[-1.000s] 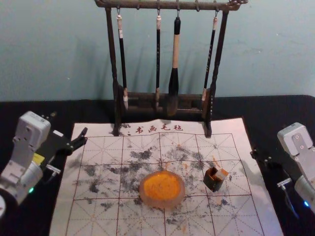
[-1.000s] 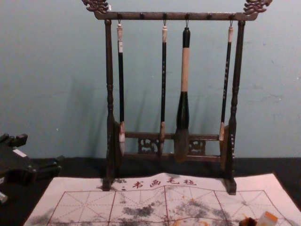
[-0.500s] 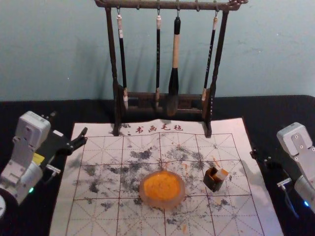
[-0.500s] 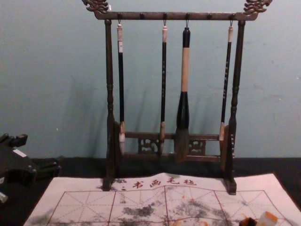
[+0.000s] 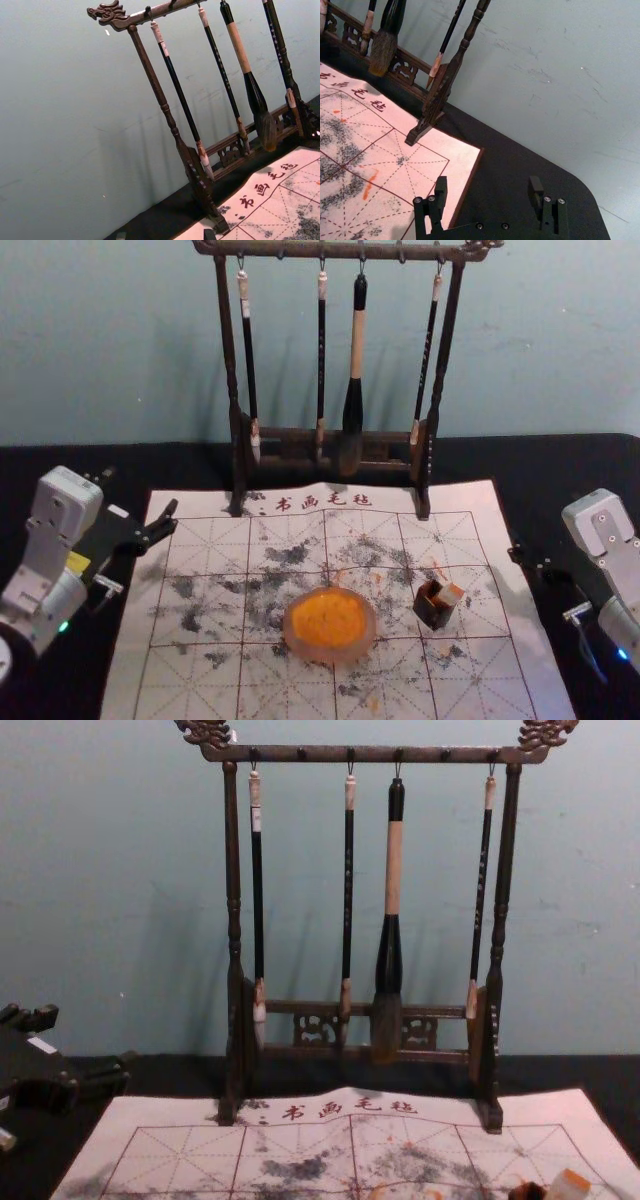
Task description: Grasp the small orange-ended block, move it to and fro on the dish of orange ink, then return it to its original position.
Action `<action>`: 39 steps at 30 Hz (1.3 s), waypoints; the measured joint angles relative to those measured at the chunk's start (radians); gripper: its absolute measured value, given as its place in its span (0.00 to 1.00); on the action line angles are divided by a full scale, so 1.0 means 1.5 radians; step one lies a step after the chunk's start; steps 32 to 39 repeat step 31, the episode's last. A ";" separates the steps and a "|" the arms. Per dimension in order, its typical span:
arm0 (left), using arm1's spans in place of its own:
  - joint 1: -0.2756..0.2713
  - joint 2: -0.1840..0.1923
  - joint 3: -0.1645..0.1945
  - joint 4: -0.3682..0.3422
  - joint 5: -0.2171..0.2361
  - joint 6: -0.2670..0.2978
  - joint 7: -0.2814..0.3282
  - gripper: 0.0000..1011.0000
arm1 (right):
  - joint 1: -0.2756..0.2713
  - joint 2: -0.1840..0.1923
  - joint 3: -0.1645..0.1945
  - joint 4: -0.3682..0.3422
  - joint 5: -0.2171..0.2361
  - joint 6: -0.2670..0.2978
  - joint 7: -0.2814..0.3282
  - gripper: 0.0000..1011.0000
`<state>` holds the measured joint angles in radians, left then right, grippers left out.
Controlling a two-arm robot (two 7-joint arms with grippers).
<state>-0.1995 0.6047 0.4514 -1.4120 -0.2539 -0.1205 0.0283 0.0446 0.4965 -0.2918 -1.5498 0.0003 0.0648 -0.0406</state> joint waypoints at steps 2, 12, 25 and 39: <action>0.000 0.000 0.000 0.000 0.000 0.000 0.000 0.99 | 0.000 0.000 0.000 0.000 0.000 0.000 0.000 0.99; 0.000 0.000 0.000 0.000 0.000 0.000 0.000 0.99 | 0.000 0.000 0.000 0.000 0.000 0.000 0.000 0.99; 0.000 0.000 0.000 0.000 0.000 0.000 0.000 0.99 | 0.000 0.000 0.000 0.000 0.000 0.000 0.000 0.99; 0.000 0.000 0.000 0.000 0.000 0.000 0.000 0.99 | 0.000 0.000 0.000 0.000 0.000 0.000 0.000 0.99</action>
